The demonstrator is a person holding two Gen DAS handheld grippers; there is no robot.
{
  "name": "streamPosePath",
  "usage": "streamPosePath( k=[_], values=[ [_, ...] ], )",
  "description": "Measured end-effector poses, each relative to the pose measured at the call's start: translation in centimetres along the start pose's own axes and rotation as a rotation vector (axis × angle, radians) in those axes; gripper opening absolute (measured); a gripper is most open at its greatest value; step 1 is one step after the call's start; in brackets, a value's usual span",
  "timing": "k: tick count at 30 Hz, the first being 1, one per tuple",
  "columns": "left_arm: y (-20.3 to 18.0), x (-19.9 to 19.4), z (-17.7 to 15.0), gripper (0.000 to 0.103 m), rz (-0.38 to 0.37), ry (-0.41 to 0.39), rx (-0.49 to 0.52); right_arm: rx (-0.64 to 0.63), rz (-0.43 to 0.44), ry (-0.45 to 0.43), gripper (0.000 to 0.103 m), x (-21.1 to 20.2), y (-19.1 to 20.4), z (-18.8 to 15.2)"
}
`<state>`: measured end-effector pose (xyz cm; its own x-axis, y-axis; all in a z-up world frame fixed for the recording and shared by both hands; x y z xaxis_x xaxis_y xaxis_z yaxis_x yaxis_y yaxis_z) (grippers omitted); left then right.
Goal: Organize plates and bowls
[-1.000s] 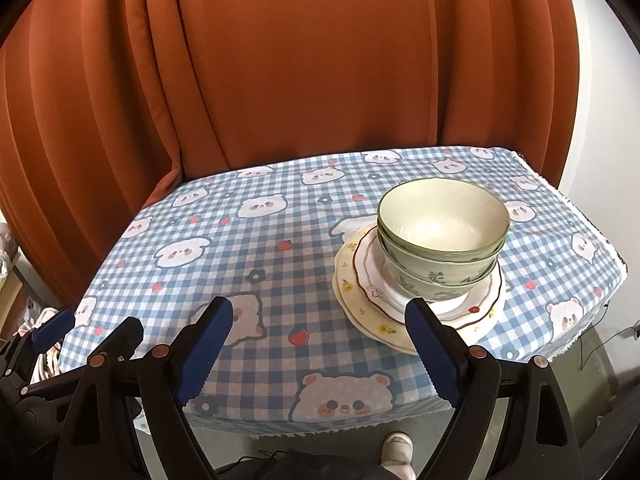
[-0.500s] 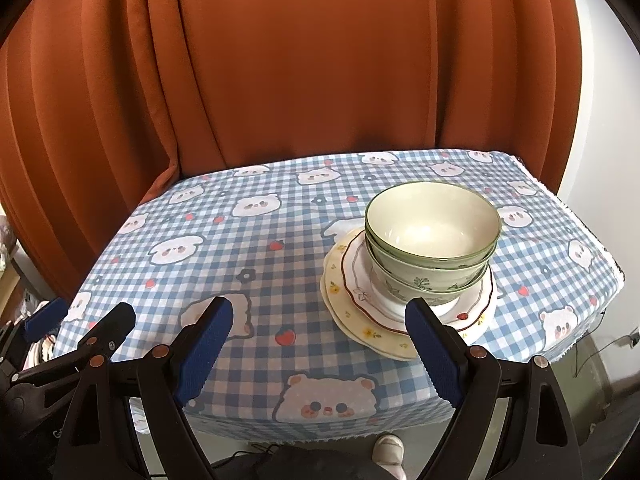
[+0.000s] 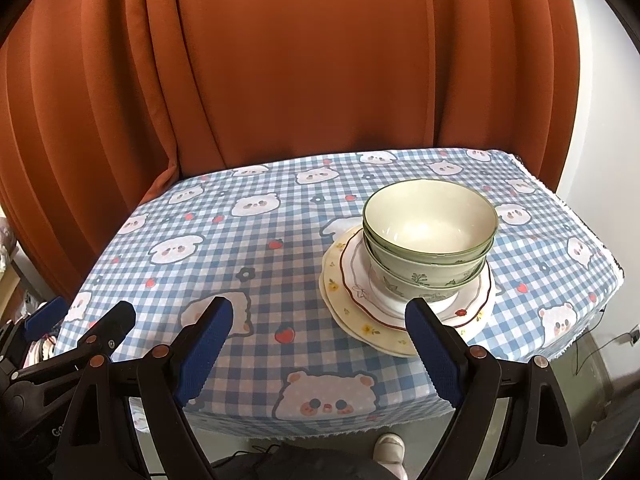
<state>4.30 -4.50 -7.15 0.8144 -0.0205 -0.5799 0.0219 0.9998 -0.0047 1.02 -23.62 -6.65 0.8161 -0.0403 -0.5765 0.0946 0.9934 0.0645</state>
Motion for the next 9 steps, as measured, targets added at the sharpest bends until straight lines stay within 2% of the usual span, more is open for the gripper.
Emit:
streamPosePath(
  k=[9],
  values=[
    [0.07,0.37,0.1,0.092,-0.007,0.005,-0.004,0.001,-0.01,0.005,0.09,0.18,-0.06,0.01]
  ],
)
Point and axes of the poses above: each gripper's, at about its wrist camera, not at the fingertips, and x roughly the way its jaws point, y to its left, z to its top, the point moved 8 cm from there along x, roughly the way its jaws point, and after that the axes turned 4 degrees about -y, right-handed, at the moved point
